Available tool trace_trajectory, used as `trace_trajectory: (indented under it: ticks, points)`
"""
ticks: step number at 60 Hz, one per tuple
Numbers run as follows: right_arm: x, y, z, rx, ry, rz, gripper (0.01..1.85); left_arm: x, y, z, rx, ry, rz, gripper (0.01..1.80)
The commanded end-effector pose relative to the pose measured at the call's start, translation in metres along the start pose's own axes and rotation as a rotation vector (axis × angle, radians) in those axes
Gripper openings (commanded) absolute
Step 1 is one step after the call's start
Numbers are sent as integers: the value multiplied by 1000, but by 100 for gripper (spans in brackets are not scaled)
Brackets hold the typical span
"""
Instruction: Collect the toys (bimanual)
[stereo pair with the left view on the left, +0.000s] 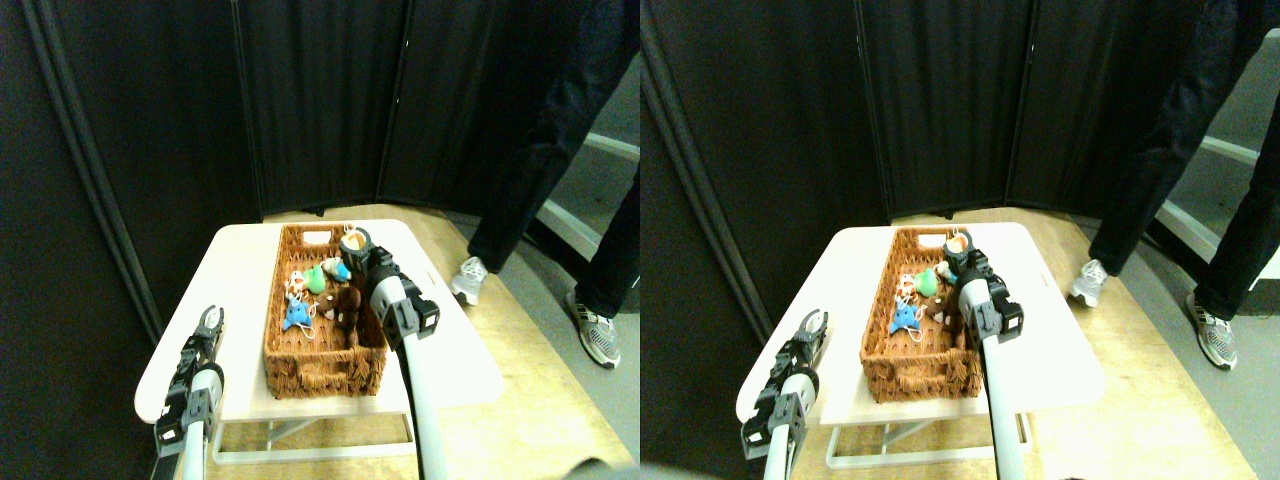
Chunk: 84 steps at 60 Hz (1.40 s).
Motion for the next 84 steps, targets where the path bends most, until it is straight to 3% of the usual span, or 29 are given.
trace_trajectory:
  ticks: [1,5,8,9,11,15,16,19,25,31,38,42,50,58,66,70,84]
  points:
    - [1,8,-11,24,29,64,1,-5,-9,5,35,-10,-67,1]
    - [-1,5,-12,22,43,19,4,-5,-7,7,29,-6,-64,1]
    - [-3,4,-7,10,76,-42,48,-6,-6,9,31,2,-67,1]
    - [-3,4,-7,10,76,-42,48,-6,-6,9,31,2,-67,1]
    - [-4,3,-3,0,89,-56,82,-6,-7,9,31,8,-74,1]
    - [-6,3,0,-32,88,-68,103,-6,-7,8,31,9,-70,1]
    - [-7,3,3,-59,80,-69,121,-6,-7,8,35,2,-68,1]
    - [-8,4,5,-34,80,-73,127,-6,-8,7,33,0,-66,1]
    - [-11,5,15,-29,45,-35,96,-3,-10,4,24,-3,-58,1]
    - [-16,8,26,-37,-7,14,77,-2,-12,3,14,3,-53,1]
    - [-24,11,48,-43,-110,70,22,1,-15,2,11,20,-54,1]
    - [-27,10,58,-55,-141,99,1,2,-15,2,8,28,-48,1]
    - [-34,-3,78,-83,-188,124,1,5,-18,0,-4,46,-52,1]
    - [-45,-19,89,-28,-247,60,1,12,-19,0,-20,55,-46,1]
    - [-51,-39,101,-41,-294,51,1,13,-29,-2,-11,84,-43,2]
    - [-54,-51,107,-68,-339,27,1,13,-37,-3,-19,122,-25,8]
    - [-61,-78,112,15,-409,-17,1,15,-60,-7,3,132,-16,35]
